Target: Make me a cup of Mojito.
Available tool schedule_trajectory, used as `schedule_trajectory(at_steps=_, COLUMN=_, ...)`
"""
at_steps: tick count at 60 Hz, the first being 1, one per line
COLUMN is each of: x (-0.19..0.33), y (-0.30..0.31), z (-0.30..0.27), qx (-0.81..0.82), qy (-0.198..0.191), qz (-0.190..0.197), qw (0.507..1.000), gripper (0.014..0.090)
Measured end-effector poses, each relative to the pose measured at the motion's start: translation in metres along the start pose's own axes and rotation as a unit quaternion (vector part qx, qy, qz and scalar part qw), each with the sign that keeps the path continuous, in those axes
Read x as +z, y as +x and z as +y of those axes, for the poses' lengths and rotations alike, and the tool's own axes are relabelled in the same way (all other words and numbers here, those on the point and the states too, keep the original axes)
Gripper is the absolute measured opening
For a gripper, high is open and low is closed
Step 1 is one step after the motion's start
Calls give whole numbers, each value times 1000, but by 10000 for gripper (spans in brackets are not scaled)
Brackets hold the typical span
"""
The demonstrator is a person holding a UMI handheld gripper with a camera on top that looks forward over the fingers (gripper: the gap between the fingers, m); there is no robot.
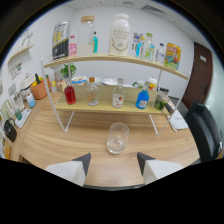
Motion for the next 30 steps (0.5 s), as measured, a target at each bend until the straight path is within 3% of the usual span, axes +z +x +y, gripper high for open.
schedule_trajectory(at_steps=30, x=-4, y=5, z=7, qx=-2, qy=-1, qz=-5, qw=1000, gripper=858)
